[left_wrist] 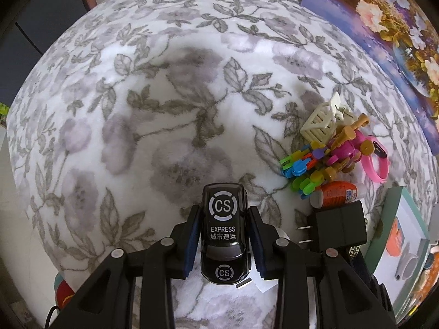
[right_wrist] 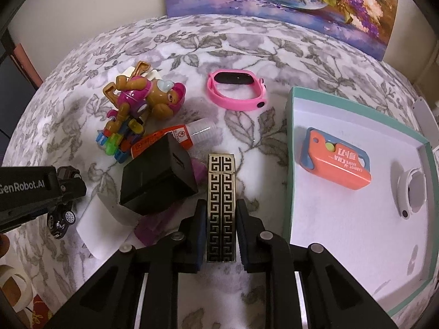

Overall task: Organize rigid objects
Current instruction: 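Carry the gold bar into the tray with the right gripper while the left gripper places the black car there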

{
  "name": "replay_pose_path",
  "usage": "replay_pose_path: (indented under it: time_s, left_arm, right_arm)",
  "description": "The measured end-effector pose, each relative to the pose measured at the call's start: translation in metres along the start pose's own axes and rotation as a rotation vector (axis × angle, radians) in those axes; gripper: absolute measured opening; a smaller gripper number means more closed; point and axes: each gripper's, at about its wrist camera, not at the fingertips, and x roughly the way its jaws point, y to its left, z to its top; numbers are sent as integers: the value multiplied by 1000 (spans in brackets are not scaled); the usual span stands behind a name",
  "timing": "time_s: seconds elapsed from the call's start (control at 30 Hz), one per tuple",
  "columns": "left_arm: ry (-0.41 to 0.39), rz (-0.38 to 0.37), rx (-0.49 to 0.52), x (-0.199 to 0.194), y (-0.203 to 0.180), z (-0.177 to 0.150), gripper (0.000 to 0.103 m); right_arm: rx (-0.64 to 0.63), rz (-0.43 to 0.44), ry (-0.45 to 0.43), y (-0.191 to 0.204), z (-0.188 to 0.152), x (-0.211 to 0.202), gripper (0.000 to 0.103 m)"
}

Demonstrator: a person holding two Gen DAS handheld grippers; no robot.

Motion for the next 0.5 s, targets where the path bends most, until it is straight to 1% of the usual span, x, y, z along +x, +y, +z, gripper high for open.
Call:
replay_pose_path:
  time_s: [0.13,0.23,0.37,0.43,0.5]
  left_arm:
    - [-31,-38,-15,-21,-4,-1,36]
    - [-80,-72,-11,-44,-9,-2,36]
    - [-140,-125,1,-72,-14,-4,36]
    - [-167,-140,18,-82,-16,-5,36]
    - [-177,-147,34,-87,-19,-5,36]
  right_arm:
    - [53,58,12,-8,4,-7,21]
    - [74,91,-27,-15,10,-24,21]
    - [121,103,-79,-30,17,-48,21]
    - [138,83,-100,-40,19,-57,21]
    - [151,59,-108,-50,19,-60,21]
